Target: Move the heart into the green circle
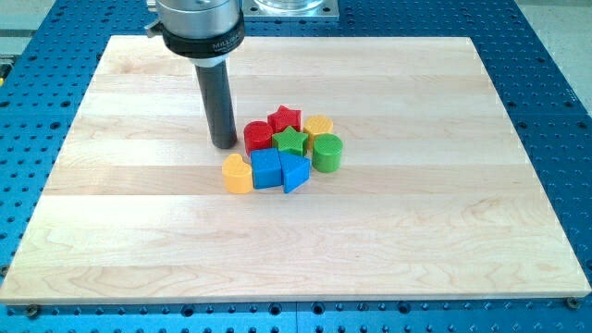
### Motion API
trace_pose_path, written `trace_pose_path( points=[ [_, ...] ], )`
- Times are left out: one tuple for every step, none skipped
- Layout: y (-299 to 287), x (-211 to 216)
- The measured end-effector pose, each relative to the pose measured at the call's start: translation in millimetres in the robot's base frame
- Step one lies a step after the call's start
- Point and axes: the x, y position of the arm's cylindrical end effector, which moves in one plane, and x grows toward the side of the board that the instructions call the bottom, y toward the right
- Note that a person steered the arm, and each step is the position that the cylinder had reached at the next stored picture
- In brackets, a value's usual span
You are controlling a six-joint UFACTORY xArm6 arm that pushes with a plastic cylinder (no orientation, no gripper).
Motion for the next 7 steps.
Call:
trace_pose_path(
  points=[
    [0, 32],
    [0, 69],
    [33, 96],
    [21, 126],
    [73, 133],
    [125, 125],
    [142, 115]
  ],
)
